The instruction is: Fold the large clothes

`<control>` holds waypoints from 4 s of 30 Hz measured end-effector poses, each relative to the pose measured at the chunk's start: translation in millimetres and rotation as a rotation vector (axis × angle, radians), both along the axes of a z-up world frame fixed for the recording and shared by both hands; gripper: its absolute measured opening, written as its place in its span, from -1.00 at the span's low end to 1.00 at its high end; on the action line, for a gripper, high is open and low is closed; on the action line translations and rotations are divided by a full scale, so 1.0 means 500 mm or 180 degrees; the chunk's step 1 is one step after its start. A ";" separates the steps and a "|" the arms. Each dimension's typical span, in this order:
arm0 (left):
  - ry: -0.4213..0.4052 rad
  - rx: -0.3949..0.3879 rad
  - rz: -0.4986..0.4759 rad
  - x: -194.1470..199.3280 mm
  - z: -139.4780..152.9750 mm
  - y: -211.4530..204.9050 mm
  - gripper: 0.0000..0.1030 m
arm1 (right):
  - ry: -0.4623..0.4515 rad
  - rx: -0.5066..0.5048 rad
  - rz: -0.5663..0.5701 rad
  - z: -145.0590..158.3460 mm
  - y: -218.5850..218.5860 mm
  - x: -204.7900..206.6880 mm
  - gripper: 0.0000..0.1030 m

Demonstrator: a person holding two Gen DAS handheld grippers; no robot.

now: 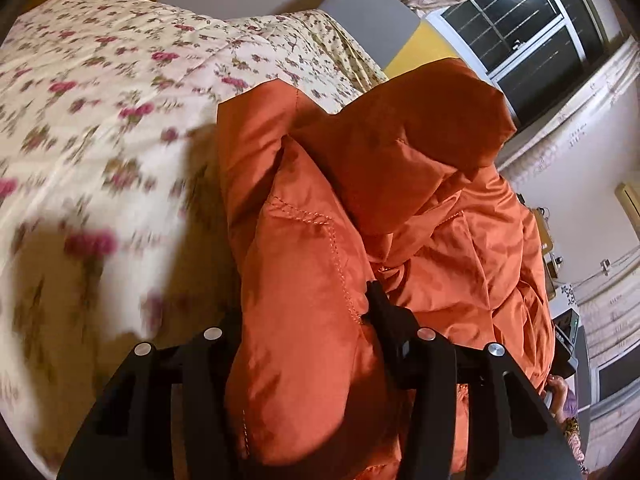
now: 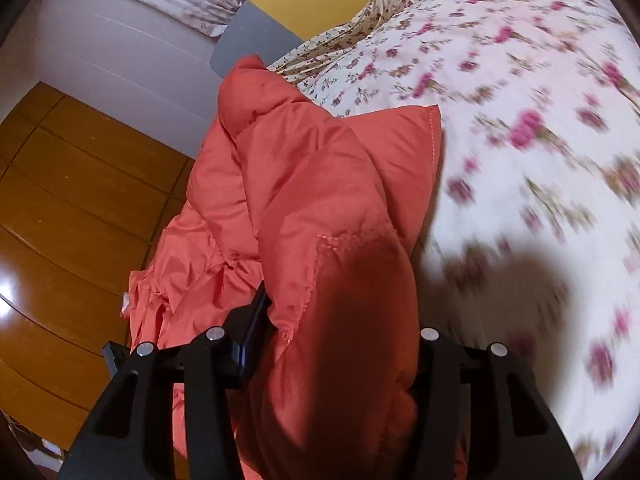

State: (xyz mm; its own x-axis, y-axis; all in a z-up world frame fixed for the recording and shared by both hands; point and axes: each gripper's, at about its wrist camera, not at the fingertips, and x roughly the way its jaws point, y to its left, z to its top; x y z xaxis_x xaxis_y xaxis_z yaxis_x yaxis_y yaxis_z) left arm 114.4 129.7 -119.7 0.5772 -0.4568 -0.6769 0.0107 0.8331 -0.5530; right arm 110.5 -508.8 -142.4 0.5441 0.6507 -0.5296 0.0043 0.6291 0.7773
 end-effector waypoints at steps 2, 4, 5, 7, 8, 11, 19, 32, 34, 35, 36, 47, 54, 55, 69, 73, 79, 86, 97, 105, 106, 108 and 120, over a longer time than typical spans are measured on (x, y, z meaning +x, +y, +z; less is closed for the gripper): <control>-0.0009 0.0006 -0.0013 -0.035 0.003 -0.006 -0.03 | -0.0003 0.0005 -0.0025 0.003 -0.004 -0.036 -0.03; -0.0035 0.0036 -0.0018 -0.064 0.004 -0.014 -0.03 | -0.0025 -0.0024 -0.0075 0.004 -0.008 -0.071 -0.03; -0.0049 0.0053 -0.0021 -0.074 0.004 -0.017 -0.03 | -0.0044 -0.0059 -0.0121 0.007 -0.004 -0.080 0.00; -0.0080 0.0104 -0.0012 -0.091 0.006 -0.021 -0.02 | -0.0071 -0.0195 -0.0226 0.013 -0.003 -0.105 0.15; -0.0080 0.0140 0.0015 -0.094 0.008 -0.021 0.11 | -0.0071 -0.0325 -0.0275 0.019 -0.004 -0.115 0.38; -0.0096 0.0287 0.0191 -0.115 0.026 -0.008 0.66 | -0.0217 -0.0732 -0.0380 0.058 -0.002 -0.132 0.59; -0.0569 0.0572 0.0377 -0.075 0.133 0.023 0.83 | -0.0651 -0.1159 -0.0350 0.164 -0.008 -0.066 0.78; -0.0279 0.0449 -0.0076 0.073 0.085 -0.051 -0.56 | -0.0490 -0.0986 -0.0174 0.144 0.053 0.041 -0.65; -0.0372 0.0232 0.0129 0.050 0.108 -0.036 -0.64 | -0.0607 -0.0932 -0.0217 0.176 0.052 0.034 -0.69; -0.0449 0.0167 0.0211 0.042 0.123 -0.030 -0.67 | -0.0677 -0.0947 -0.0246 0.196 0.052 0.030 -0.71; -0.0564 0.0132 0.0290 0.036 0.144 -0.023 -0.69 | -0.0774 -0.0990 -0.0284 0.224 0.055 0.028 -0.72; -0.1446 0.0409 0.0897 0.113 0.308 -0.058 -0.71 | -0.1129 -0.1131 -0.0869 0.328 0.084 0.153 -0.73; -0.1321 0.1016 0.1104 0.221 0.230 -0.107 -0.71 | -0.0760 -0.1470 -0.0980 0.219 0.113 0.255 -0.73; -0.1242 0.1073 0.1137 0.236 0.208 -0.108 -0.71 | -0.0707 -0.1561 -0.0943 0.198 0.120 0.265 -0.73; -0.0584 0.1160 0.1176 0.304 0.033 -0.089 -0.71 | -0.0171 -0.1756 -0.0783 0.024 0.136 0.329 -0.57; -0.0366 0.1107 0.1117 0.325 0.003 -0.086 -0.69 | -0.0020 -0.1639 -0.0777 -0.004 0.128 0.340 -0.53; -0.0116 0.1003 0.1035 0.348 -0.032 -0.080 -0.66 | 0.0065 -0.1845 -0.0785 -0.013 0.145 0.350 -0.49; -0.0072 0.1000 0.1028 0.349 -0.034 -0.083 -0.61 | 0.0063 -0.2103 -0.0778 -0.015 0.166 0.355 -0.48; -0.1022 0.1115 0.1332 0.167 0.148 -0.184 0.14 | 0.0064 -0.2263 -0.0790 -0.015 0.176 0.354 -0.36; -0.1079 0.1803 0.0464 0.273 0.111 -0.399 0.14 | 0.0068 -0.2280 -0.0805 -0.013 0.175 0.351 -0.30; -0.0915 0.1831 0.0443 0.300 0.087 -0.401 0.14 | 0.0070 -0.2277 -0.0805 -0.014 0.174 0.351 -0.29; -0.0686 0.1776 0.0425 0.326 0.048 -0.392 0.16 | 0.0077 -0.2251 -0.0809 -0.015 0.171 0.351 -0.28; -0.0665 0.1564 0.0385 0.337 -0.013 -0.381 0.18 | -0.0138 -0.2093 -0.0901 0.019 0.157 0.324 0.07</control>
State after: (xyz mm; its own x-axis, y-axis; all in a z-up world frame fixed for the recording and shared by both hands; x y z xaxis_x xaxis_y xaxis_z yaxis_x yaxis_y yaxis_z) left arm 283.0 -61.0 -126.1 0.7510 -0.0378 -0.6592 -0.0332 0.9949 -0.0949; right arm 272.7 -430.3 -132.6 0.6742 0.0349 -0.7377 0.2144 0.9466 0.2408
